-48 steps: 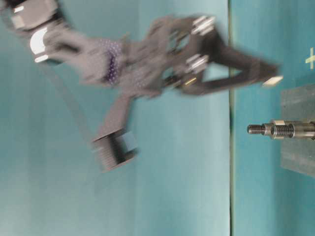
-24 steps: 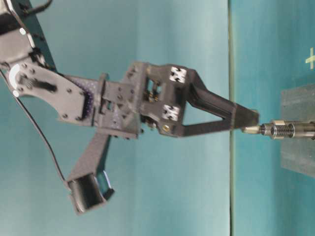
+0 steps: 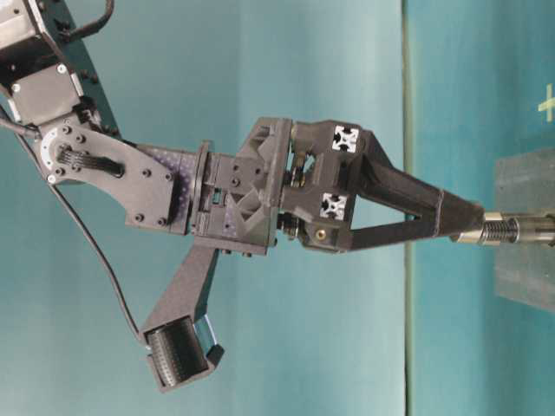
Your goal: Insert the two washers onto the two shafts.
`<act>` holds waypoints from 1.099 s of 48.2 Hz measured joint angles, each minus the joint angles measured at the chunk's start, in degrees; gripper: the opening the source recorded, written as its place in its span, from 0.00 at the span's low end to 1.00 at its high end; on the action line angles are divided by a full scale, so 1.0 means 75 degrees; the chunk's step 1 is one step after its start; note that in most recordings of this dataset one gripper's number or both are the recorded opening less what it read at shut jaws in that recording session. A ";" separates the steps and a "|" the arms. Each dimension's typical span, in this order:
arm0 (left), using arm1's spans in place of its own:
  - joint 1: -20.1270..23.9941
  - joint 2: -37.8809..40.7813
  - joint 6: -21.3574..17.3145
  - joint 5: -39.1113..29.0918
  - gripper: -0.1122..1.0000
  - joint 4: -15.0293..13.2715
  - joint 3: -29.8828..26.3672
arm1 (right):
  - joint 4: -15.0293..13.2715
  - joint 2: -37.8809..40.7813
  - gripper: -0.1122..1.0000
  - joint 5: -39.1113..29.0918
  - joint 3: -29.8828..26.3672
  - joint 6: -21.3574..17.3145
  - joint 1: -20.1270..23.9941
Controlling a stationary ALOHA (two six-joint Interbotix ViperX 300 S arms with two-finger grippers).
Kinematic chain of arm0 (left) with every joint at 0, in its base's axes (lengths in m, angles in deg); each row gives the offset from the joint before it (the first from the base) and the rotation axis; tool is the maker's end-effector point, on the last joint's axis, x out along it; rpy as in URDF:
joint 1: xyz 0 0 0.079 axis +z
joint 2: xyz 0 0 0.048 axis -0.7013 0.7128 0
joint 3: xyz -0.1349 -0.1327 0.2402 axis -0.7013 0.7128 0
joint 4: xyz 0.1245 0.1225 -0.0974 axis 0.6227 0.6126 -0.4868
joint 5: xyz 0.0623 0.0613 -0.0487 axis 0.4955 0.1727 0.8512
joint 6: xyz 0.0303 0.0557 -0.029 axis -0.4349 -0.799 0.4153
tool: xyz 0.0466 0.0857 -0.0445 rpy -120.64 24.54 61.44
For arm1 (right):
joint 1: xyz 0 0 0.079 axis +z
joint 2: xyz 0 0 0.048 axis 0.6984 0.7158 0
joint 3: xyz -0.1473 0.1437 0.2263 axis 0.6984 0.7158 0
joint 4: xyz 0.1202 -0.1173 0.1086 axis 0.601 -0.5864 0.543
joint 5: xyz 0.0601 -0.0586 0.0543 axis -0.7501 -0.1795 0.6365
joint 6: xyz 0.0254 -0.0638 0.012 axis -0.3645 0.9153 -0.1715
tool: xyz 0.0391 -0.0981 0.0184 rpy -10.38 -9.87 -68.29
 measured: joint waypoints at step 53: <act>0.0000 -0.0023 0.0000 0.0012 0.10 0.0000 0.0000 | 0.0012 0.0270 0.60 -0.0117 -0.0070 0.0000 0.0070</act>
